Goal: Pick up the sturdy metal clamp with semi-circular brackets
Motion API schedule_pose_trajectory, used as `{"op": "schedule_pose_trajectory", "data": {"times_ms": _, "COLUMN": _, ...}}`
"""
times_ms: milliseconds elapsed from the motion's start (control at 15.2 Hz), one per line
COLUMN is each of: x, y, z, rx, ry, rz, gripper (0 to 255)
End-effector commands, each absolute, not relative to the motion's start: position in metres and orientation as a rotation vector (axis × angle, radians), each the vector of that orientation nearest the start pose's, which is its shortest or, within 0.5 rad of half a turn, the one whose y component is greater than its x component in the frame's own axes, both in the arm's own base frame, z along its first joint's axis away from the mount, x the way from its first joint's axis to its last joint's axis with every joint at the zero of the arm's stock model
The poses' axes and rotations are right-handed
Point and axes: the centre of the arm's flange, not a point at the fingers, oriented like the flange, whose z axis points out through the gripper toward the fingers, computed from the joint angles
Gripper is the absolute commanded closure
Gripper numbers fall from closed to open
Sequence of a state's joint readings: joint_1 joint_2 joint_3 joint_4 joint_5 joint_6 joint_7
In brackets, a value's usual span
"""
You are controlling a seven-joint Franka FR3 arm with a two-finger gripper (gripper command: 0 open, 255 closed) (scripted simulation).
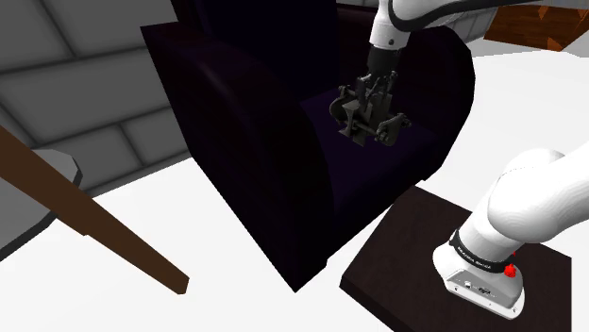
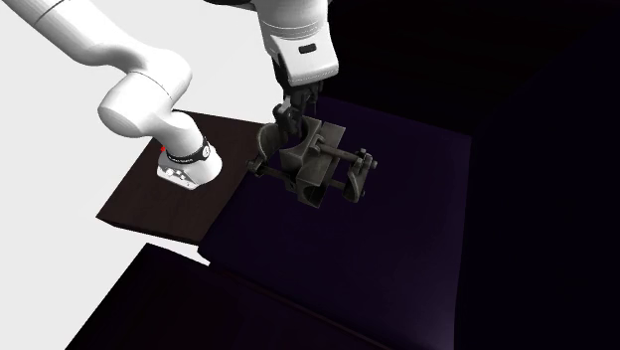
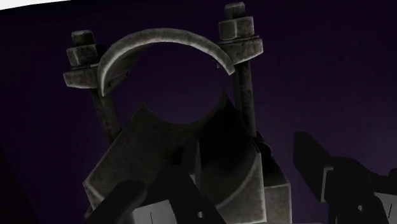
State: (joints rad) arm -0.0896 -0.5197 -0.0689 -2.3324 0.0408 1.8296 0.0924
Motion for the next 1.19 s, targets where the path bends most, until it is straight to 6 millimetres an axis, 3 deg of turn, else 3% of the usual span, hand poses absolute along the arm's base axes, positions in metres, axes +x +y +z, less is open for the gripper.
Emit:
{"op": "schedule_pose_trajectory", "data": {"times_ms": 0, "x": 0.392, "y": -0.063, "z": 0.529, "rx": -3.044, "ry": 0.386, "rz": -0.028, "gripper": 255}}
{"op": "schedule_pose_trajectory", "data": {"times_ms": 528, "x": 0.393, "y": -0.063, "z": 0.529, "rx": -3.044, "ry": 0.386, "rz": -0.028, "gripper": 255}}
{"op": "schedule_pose_trajectory", "data": {"times_ms": 1122, "x": 0.393, "y": -0.063, "z": 0.577, "rx": -3.044, "ry": 0.386, "rz": -0.028, "gripper": 255}}
